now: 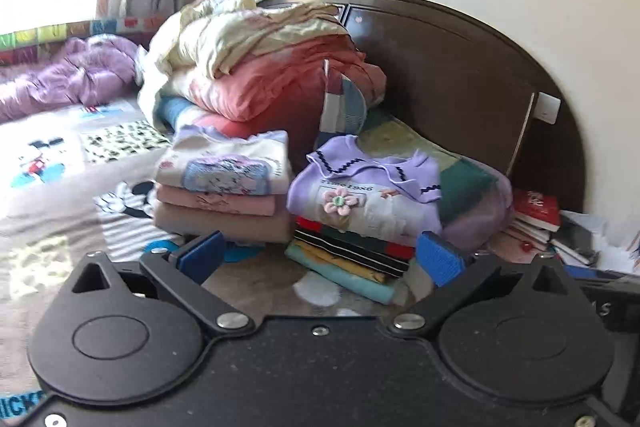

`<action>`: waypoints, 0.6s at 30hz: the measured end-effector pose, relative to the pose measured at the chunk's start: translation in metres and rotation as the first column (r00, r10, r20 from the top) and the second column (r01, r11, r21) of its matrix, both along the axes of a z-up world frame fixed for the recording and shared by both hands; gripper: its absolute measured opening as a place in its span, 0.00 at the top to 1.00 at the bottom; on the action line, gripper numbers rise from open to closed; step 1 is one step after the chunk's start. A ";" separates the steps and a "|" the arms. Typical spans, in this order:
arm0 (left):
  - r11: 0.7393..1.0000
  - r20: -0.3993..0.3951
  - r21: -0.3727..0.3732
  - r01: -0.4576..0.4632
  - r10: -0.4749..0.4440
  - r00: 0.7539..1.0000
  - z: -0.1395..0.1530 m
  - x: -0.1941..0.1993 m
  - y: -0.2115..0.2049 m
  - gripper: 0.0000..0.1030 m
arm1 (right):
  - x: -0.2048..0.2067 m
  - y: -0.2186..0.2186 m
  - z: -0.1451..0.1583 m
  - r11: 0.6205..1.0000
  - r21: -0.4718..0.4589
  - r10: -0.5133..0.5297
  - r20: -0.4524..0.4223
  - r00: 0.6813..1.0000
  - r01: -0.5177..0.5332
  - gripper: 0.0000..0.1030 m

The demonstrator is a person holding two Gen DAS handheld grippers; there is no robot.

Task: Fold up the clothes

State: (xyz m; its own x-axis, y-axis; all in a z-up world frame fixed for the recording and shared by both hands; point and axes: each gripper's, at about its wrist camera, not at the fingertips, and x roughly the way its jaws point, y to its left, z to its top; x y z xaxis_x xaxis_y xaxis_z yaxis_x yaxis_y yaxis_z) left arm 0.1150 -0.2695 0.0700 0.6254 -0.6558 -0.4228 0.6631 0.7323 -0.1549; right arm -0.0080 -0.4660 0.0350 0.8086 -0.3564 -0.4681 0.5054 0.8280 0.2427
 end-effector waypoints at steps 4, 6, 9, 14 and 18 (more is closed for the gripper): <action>0.999 -0.010 0.038 -0.014 0.015 1.000 -0.004 -0.007 -0.003 0.00 | -0.010 0.006 0.004 1.000 -0.018 -0.006 -0.007 1.000 0.006 0.00; 0.998 -0.009 0.061 -0.007 0.007 1.000 -0.005 -0.010 -0.005 0.00 | -0.014 0.008 0.006 1.000 -0.020 -0.008 -0.011 1.000 0.008 0.00; 0.998 -0.020 0.060 -0.011 0.012 1.000 -0.007 -0.012 -0.002 0.00 | -0.019 0.011 0.007 1.000 -0.024 -0.010 -0.015 1.000 0.010 0.00; 0.999 -0.030 0.049 -0.011 0.013 0.999 -0.008 -0.022 0.000 0.00 | -0.027 0.016 0.009 0.999 -0.030 -0.011 -0.021 1.000 0.010 0.00; 0.999 -0.021 0.038 -0.009 0.010 1.000 -0.008 -0.027 0.004 0.00 | -0.031 0.017 0.010 0.999 -0.034 -0.013 -0.021 1.000 0.013 0.00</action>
